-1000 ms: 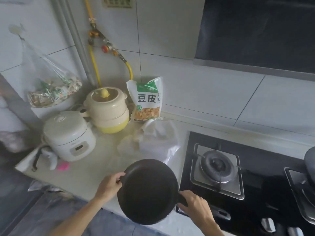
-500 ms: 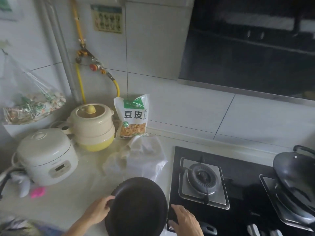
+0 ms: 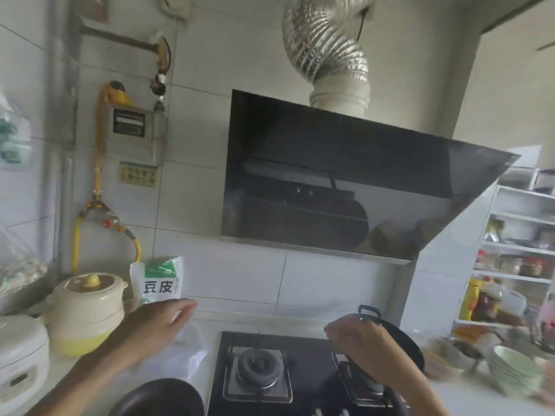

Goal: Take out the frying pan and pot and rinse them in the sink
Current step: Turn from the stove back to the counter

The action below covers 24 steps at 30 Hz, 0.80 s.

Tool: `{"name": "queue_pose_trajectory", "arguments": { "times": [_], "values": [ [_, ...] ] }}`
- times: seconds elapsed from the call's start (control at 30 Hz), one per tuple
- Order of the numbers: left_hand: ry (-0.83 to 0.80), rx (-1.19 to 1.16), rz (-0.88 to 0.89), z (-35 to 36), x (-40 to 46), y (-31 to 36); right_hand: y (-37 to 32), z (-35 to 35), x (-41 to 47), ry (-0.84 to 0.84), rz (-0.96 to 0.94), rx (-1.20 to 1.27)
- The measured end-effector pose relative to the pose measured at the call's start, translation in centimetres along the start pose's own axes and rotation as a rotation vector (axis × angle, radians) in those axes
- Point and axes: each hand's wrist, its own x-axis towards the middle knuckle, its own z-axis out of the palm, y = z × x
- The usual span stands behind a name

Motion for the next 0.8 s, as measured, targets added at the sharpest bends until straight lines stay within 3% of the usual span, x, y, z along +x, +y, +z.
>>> {"name": "queue_pose_trajectory", "arguments": {
  "times": [0.13,0.27,0.57,0.8],
  "values": [
    [0.236,0.042,0.147,-7.0,-0.6,7.0,-4.4,-7.3,-2.9,0.306,-0.031,-0.190],
    [0.260,0.075,0.203,-10.4,-1.4,11.4,-7.5,-11.2,-6.1,0.569,-0.027,-0.326],
    [0.110,-0.003,0.142,-12.0,-1.3,14.4,-8.0,-13.0,-9.7,0.533,0.196,-0.380],
    [0.041,-0.065,0.230,-9.1,-0.1,16.0,-7.9,-13.1,-12.0,0.564,0.330,-0.414]
  ]
}}
